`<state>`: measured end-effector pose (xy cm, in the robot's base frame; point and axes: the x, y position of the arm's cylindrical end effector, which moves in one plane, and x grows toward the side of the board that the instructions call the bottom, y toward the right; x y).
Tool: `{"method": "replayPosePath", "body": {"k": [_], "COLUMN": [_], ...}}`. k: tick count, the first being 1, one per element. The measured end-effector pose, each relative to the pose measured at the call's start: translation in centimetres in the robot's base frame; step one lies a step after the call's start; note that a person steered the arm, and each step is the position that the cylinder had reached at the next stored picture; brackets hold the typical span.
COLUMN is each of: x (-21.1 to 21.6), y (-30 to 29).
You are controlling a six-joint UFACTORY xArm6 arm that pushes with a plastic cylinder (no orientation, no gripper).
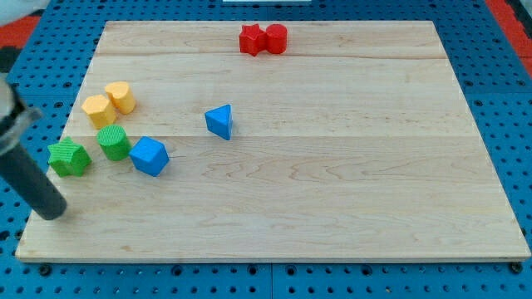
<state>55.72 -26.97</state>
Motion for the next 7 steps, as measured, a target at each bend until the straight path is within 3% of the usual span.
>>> {"method": "replayPosePath", "body": {"k": [3,5,6,7], "x": [-1.5,-5.2,-8.5,-11.5], "y": [-0.7,-3.5,-1.3,-3.4]}}
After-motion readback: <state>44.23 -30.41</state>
